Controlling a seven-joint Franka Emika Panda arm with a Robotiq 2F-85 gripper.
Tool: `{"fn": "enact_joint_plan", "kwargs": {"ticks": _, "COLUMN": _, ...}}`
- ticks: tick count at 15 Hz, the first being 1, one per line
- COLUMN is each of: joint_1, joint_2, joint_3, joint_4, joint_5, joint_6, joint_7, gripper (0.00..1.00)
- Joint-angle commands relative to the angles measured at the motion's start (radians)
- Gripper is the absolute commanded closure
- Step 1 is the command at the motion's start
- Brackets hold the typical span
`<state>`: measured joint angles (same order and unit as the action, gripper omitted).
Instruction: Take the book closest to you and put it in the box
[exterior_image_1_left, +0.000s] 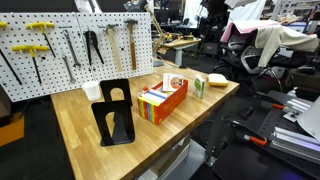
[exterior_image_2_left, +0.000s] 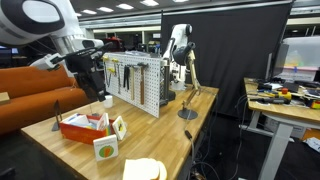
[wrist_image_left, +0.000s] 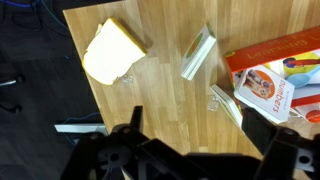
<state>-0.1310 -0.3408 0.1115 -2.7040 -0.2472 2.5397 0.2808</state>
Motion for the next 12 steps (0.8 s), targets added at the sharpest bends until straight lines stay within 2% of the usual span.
{"fn": "enact_joint_plan", "kwargs": {"ticks": 1, "joint_1": -0.011, "joint_2": 0.185, "joint_3": 0.014, "joint_4": 0.124, "joint_5": -0.012, "joint_6": -0.022, "joint_7": 0.119, "gripper": 0.0}}
{"fn": "enact_joint_plan", "kwargs": {"ticks": 2, "joint_1": 0.015, "joint_2": 0.1, "joint_3": -0.012, "joint_4": 0.055, "joint_5": -0.005, "joint_6": -0.003, "joint_7": 0.067, "gripper": 0.0}}
{"fn": "enact_joint_plan", "kwargs": {"ticks": 5, "joint_1": 0.025, "joint_2": 0.194, "joint_3": -0.023, "joint_4": 0.116, "joint_5": -0.005, "joint_6": -0.004, "joint_7": 0.103, "gripper": 0.0}}
{"fn": "enact_joint_plan", "kwargs": {"ticks": 11, "joint_1": 0.025, "joint_2": 0.189, "joint_3": -0.022, "joint_4": 0.12, "joint_5": -0.005, "joint_6": -0.007, "joint_7": 0.105, "gripper": 0.0}}
{"fn": "enact_joint_plan", "kwargs": {"ticks": 12, "joint_1": 0.021, "joint_2": 0.205, "joint_3": -0.022, "joint_4": 0.137, "joint_5": -0.006, "joint_6": -0.03, "joint_7": 0.139, "gripper": 0.0}}
